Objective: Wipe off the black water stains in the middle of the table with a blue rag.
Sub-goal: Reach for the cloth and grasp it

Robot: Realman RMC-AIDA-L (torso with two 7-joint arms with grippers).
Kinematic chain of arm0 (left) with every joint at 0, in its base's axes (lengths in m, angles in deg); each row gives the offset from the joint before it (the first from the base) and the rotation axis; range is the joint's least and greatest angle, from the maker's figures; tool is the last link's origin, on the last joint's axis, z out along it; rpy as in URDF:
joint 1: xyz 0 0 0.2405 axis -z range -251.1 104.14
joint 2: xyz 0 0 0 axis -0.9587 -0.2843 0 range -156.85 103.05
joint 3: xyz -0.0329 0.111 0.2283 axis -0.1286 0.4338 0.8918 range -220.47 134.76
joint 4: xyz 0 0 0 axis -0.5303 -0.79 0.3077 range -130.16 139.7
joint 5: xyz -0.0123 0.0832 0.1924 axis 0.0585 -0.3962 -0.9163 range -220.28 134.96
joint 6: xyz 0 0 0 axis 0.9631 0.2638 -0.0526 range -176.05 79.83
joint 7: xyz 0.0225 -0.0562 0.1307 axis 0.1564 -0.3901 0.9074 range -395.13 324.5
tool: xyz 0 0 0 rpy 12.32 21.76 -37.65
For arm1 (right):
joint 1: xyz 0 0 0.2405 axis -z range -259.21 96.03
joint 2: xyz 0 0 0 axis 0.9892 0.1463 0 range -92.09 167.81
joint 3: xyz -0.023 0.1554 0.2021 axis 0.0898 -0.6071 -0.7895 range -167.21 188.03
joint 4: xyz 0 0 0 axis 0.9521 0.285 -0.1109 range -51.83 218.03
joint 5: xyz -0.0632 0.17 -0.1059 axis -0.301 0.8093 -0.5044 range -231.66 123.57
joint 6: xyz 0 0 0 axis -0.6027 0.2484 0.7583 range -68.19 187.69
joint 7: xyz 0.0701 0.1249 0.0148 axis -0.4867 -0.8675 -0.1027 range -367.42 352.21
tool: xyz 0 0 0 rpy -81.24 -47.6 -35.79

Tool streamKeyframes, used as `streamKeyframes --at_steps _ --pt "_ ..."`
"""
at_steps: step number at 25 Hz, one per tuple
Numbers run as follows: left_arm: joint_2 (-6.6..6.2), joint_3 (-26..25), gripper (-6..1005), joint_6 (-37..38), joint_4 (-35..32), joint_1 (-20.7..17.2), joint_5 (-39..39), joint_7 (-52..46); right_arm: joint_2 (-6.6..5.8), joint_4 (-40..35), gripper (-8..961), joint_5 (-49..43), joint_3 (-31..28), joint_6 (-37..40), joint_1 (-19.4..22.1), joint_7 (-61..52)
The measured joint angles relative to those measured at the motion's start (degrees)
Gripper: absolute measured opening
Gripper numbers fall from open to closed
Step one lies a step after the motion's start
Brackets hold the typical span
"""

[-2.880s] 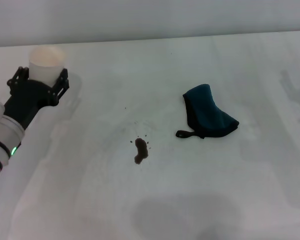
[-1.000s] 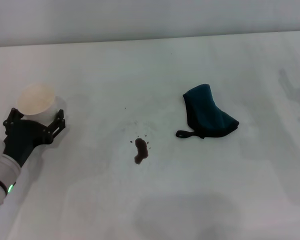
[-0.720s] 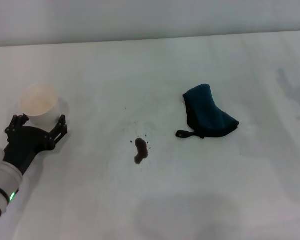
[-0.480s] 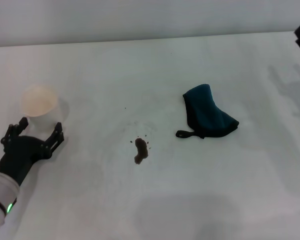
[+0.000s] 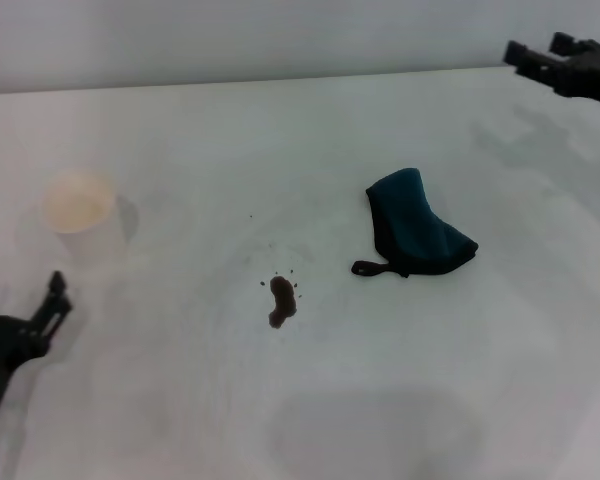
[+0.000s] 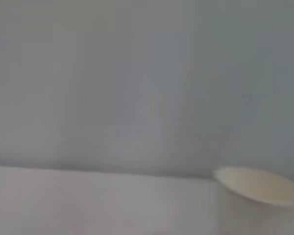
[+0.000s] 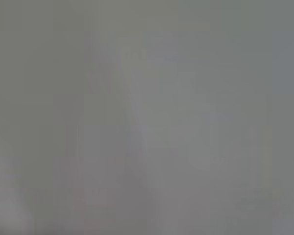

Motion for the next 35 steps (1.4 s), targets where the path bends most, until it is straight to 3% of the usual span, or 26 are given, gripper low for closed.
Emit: streamKeyframes --at_steps 5,9,12,16,20,24,30,35 --pt "-0.07 -0.38 891 4.51 -0.01 -1.91 4.75 -2.01 1.47 -18.35 866 -30.13 1.11 -0.49 -0.14 -24.78" --pt "-0.33 -0.58 891 6.08 0.61 -1.67 6.1 -2.03 2.19 -31.4 865 -49.89 6.45 -5.19 -0.38 -46.22" --pt "-0.4 -1.48 891 6.41 0.82 -1.28 6.46 -2.05 2.21 -41.21 864 -58.79 13.54 -10.88 -0.28 -59.18" --pt "-0.42 -1.95 891 6.91 1.41 -0.22 6.59 -2.07 2.28 -45.52 862 -61.12 18.88 -13.78 -0.1 -66.43" --pt "-0.52 -2.01 891 7.15 2.3 1.23 6.62 -2.09 2.28 -46.41 861 -66.46 26.33 -14.25 -0.79 -73.91" --pt "-0.53 -2.01 892 7.21 3.52 2.51 6.52 -2.15 2.55 -42.16 860 -69.14 30.67 -11.99 -2.29 -76.55" --pt "-0.51 -1.99 892 7.23 4.35 3.22 6.58 -2.18 2.97 -33.28 857 -69.19 32.12 -6.51 -4.92 -76.92" --pt "-0.51 -1.99 893 7.17 4.35 3.57 6.54 -2.18 3.03 -30.31 844 -68.92 33.12 -3.91 -5.44 -77.09"
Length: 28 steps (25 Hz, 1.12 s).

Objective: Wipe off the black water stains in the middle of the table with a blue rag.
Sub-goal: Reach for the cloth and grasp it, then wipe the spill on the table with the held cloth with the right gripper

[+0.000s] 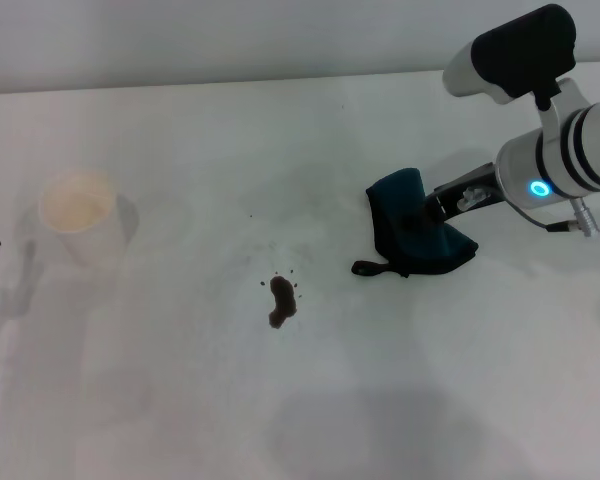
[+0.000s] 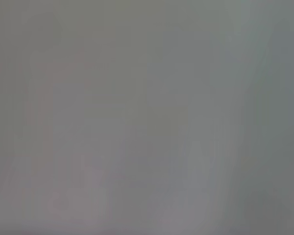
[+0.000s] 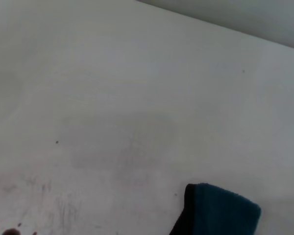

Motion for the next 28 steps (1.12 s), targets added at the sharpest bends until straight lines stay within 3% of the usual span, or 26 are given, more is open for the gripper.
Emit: streamKeyframes --at_steps 8,18,25,28 --pt "0.0 0.0 892 -0.13 -0.01 0.5 -0.01 0.0 0.04 2.52 795 0.23 0.1 1.82 -0.42 -0.49" --pt "0.0 -0.01 891 -0.14 -0.01 0.75 0.11 -0.01 -0.28 4.4 351 0.93 0.09 1.73 -1.2 -0.74" --pt "-0.01 -0.01 891 -0.03 0.0 0.76 0.14 -1.32 -0.15 -1.01 83 2.58 2.6 0.31 -0.67 1.74" --pt "0.0 0.0 892 -0.03 -0.01 0.76 0.12 -1.47 -0.12 -5.44 78 5.33 6.02 -0.68 -0.24 4.29"
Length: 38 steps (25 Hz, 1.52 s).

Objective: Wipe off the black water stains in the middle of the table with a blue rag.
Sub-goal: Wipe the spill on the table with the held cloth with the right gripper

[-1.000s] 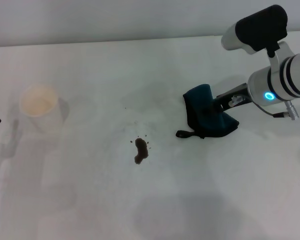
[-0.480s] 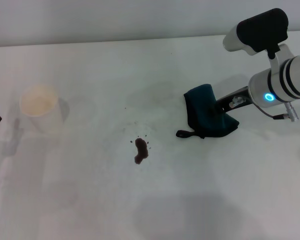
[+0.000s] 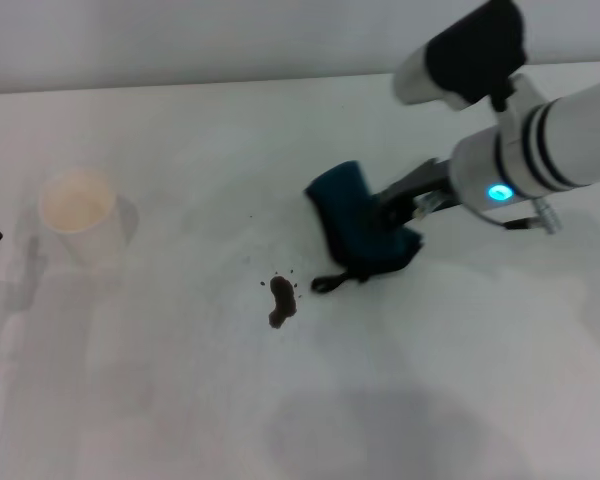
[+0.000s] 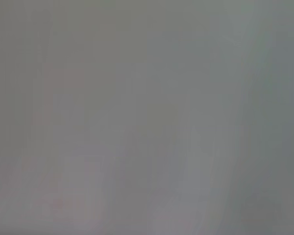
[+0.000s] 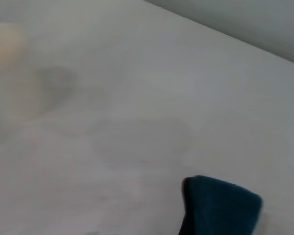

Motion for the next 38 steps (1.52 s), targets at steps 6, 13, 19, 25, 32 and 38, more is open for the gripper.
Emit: streamKeyframes --at_steps 6,13,19,25,32,38 --pt "0.07 0.0 892 -0.28 -0.04 0.47 0.0 -0.05 0.09 -4.59 79 0.42 12.21 -2.04 -1.16 1.55" --pt "0.09 0.0 891 -0.38 -0.09 1.52 -0.01 -1.51 0.46 -3.9 79 -4.33 25.28 1.84 -3.88 1.88" --pt "0.12 0.0 891 -0.42 0.0 1.67 -0.03 -3.03 0.66 -2.64 79 -9.21 30.13 6.54 -4.1 1.32" --pt "0.19 0.0 892 -0.52 -0.2 1.84 -0.01 -3.03 0.69 -0.17 80 -10.69 29.54 8.91 -4.38 1.16" --pt "0.18 0.0 892 -0.58 -0.19 1.88 0.0 -3.03 0.62 1.58 73 -19.54 28.88 9.81 -6.17 -5.61" --pt "0.1 -0.27 891 -0.63 -0.11 2.08 0.08 -3.02 0.54 4.0 73 -23.44 26.24 9.16 -8.29 -9.18"
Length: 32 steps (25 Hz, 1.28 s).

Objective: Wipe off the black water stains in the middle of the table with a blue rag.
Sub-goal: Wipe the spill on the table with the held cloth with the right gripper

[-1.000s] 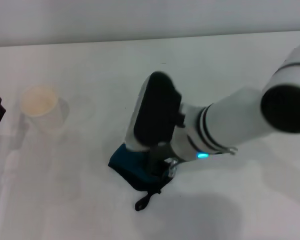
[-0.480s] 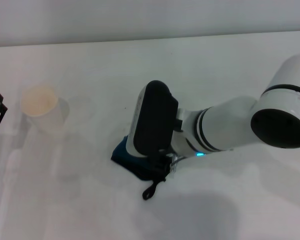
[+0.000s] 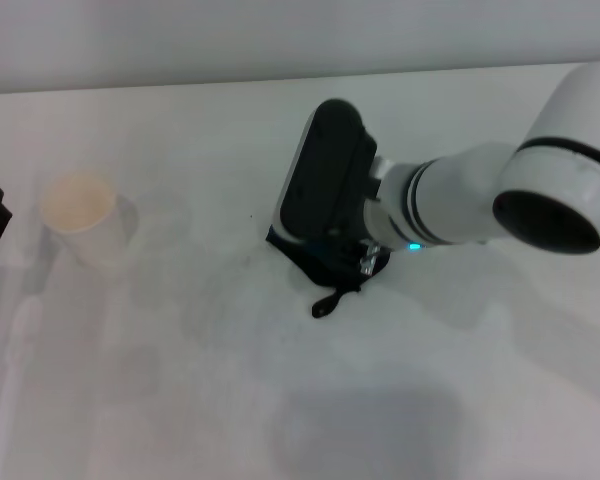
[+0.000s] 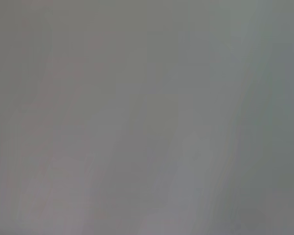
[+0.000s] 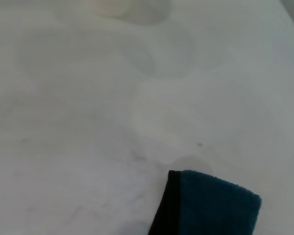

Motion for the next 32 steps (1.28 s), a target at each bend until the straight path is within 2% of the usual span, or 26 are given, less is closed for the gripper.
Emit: streamKeyframes --at_steps 3,6,12,18,21,24,32 --pt "-0.01 -0.23 891 -0.01 -0.07 0.04 0.0 0.01 0.03 -0.71 73 0.43 -1.53 -0.03 0.18 -0.03" --pt "0.02 -0.25 892 -0.04 0.04 0.34 0.0 0.01 0.11 -1.11 74 2.53 0.09 0.29 -0.36 0.92" --pt "0.07 -0.26 892 -0.78 0.0 1.49 0.12 0.0 0.15 1.3 74 14.9 6.0 3.43 -2.7 7.15" --pt "0.01 -0.26 891 -0.89 0.44 1.22 0.53 -1.79 0.15 0.75 74 28.68 6.21 2.81 -2.01 19.96" --pt "0.0 -0.26 892 -0.89 0.51 1.16 0.64 -2.13 0.13 1.49 74 30.91 5.85 3.29 -1.45 22.03" --pt "-0.02 -0.26 890 -0.89 0.51 1.17 0.64 -2.15 0.11 3.34 73 30.61 3.67 5.35 -1.46 21.74" --pt "-0.1 -0.26 887 -0.88 0.71 2.08 0.64 -2.19 -0.3 10.08 73 28.58 -8.6 7.37 -3.44 22.23"
